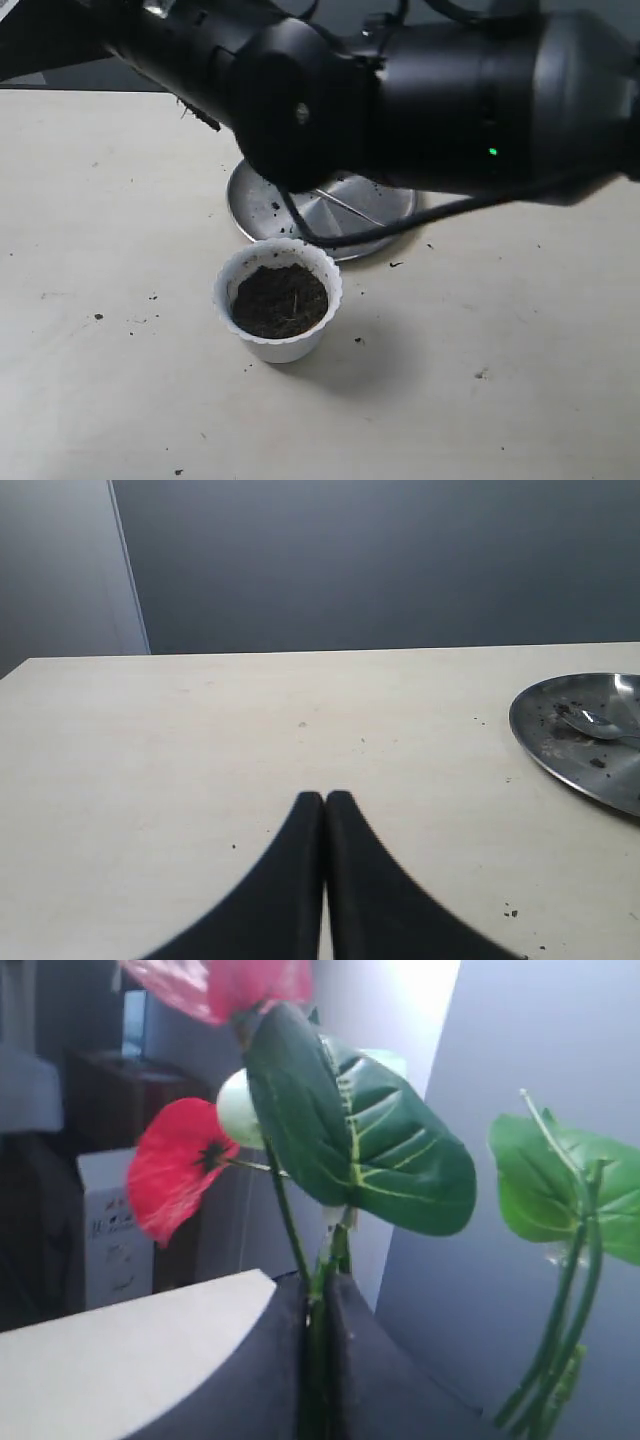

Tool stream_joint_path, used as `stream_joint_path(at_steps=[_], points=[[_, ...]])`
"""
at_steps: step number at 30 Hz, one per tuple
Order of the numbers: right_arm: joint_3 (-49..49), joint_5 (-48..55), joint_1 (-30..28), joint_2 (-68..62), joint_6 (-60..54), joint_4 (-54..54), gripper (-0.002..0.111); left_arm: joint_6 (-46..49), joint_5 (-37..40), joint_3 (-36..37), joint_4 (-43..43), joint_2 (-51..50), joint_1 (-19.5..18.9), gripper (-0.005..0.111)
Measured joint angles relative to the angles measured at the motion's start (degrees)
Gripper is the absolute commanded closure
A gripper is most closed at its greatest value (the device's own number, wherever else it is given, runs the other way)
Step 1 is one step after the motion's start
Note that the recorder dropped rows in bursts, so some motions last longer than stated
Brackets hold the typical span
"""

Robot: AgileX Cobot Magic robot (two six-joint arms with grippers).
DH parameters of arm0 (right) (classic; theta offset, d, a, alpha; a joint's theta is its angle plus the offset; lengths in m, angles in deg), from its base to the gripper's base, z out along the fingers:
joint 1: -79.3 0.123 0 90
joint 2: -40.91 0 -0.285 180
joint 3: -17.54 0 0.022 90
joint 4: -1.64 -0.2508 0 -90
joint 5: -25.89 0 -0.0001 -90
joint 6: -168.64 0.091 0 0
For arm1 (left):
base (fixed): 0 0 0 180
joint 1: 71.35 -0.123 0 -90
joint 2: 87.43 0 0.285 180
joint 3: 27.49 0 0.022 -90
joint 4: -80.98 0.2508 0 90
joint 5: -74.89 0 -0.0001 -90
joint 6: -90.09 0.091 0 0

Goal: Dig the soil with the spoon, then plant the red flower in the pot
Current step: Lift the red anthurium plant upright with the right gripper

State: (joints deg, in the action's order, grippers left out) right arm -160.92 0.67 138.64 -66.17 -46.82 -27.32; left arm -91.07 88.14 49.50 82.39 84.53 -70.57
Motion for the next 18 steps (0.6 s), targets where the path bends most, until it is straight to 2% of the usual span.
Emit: stream_joint_path(at_steps=[7, 14, 18], points=[[15.32, -13.57, -2.2, 8.28, 10.07, 3.25, 0.109, 0.0, 0.0, 0.0, 0.0, 0.0, 0.0, 0.106], [34.74, -38.5, -2.46, 13.81, 30.98, 5.4, 0.109, 0.0, 0.0, 0.0, 0.0, 0.0, 0.0, 0.106], [42.74, -42.85, -2.41, 14.02, 36.05, 7.1, 0.109, 0.0, 0.0, 0.0, 0.0, 0.0, 0.0, 0.106]])
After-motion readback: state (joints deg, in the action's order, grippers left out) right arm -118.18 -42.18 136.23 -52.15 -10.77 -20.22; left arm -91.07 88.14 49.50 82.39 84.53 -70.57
